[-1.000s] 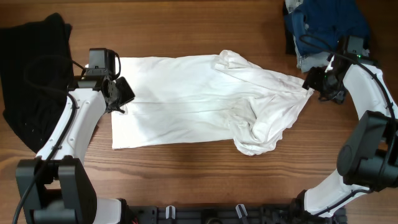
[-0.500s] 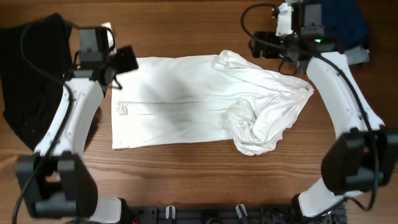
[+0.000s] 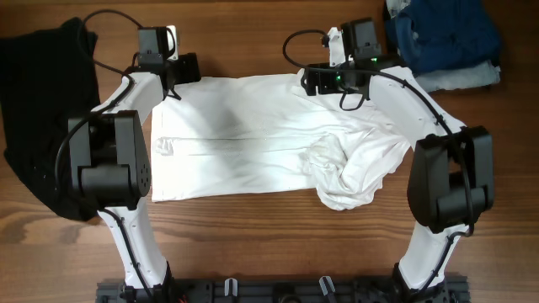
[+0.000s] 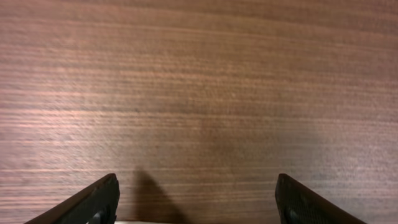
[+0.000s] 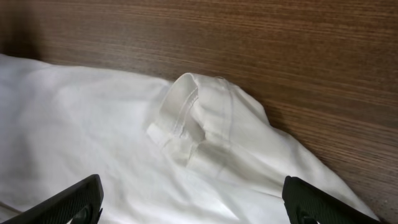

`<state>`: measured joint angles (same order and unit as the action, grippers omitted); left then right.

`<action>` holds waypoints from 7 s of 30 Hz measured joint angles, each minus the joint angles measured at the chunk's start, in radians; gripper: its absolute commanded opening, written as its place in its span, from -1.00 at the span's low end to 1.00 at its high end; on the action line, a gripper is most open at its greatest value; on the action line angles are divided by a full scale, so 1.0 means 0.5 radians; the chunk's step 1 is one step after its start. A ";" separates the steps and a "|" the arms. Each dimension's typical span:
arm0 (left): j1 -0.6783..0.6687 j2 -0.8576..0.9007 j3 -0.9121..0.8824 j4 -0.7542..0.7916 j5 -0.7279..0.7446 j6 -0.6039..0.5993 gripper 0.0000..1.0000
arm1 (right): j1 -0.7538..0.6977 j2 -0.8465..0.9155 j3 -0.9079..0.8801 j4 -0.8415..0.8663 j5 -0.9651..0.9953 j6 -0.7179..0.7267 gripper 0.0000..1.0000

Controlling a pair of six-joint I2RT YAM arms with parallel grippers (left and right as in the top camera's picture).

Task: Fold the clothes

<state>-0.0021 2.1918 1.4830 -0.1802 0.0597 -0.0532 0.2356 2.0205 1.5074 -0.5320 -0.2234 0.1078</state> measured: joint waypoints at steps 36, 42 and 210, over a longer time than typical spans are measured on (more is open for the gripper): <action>0.023 0.009 0.040 -0.372 -0.184 0.236 -0.92 | 0.146 0.239 -0.005 0.209 0.520 0.034 -0.74; 0.023 0.009 0.040 -0.365 -0.184 0.230 -0.92 | 0.134 0.130 -0.011 0.069 0.780 0.044 -0.91; 0.171 -0.868 -0.805 -1.396 -0.017 -0.640 0.42 | 0.517 -1.196 -1.252 -0.797 0.114 1.008 -0.07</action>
<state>0.0834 1.7576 1.0805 -0.8783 0.0513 -0.3733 0.4942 1.4223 0.8814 -0.9306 -0.1665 0.6117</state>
